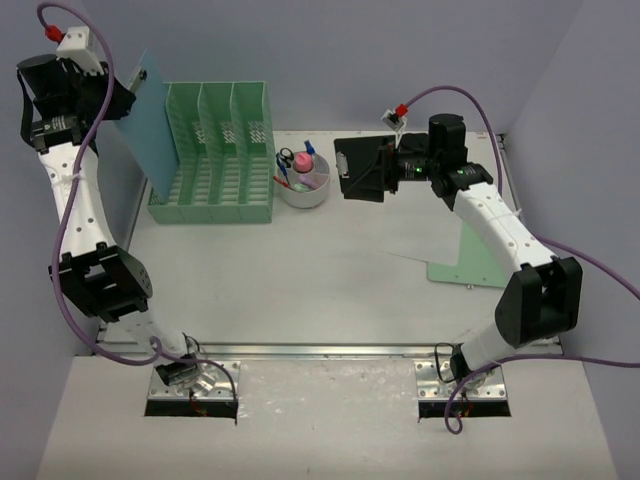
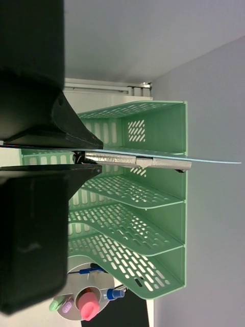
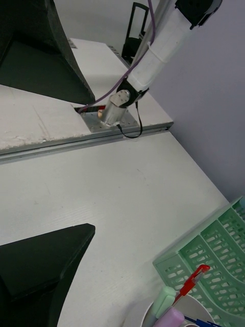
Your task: Organize the desk
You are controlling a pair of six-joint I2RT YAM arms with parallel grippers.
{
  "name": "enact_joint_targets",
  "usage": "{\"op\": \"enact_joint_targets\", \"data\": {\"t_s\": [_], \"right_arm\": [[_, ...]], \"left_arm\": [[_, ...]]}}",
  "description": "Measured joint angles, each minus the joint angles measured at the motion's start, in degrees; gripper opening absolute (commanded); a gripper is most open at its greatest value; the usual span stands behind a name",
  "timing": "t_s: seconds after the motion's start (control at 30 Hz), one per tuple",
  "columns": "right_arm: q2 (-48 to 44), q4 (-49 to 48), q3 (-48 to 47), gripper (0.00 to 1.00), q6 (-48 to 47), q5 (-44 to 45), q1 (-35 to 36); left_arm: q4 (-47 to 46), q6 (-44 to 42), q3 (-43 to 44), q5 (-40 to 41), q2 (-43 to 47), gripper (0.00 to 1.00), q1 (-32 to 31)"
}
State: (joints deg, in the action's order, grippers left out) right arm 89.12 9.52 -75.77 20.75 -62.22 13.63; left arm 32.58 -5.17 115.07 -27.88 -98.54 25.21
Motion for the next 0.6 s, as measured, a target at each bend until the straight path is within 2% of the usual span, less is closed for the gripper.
{"op": "enact_joint_targets", "data": {"t_s": [0.43,0.53,0.6], "right_arm": [[0.2,-0.3,0.3,0.99,0.2,-1.0,0.0],[0.2,0.0,0.5,0.99,-0.3,-1.0,0.0],[0.2,0.7,0.6,0.99,-1.1,-0.8,0.0]], "left_arm": [[-8.4,2.7,-12.7,0.4,0.0,0.00,0.0],[-9.2,3.0,-14.3,0.5,0.0,0.07,0.0],[-9.7,3.8,-15.3,0.7,0.0,0.17,0.0]]}}
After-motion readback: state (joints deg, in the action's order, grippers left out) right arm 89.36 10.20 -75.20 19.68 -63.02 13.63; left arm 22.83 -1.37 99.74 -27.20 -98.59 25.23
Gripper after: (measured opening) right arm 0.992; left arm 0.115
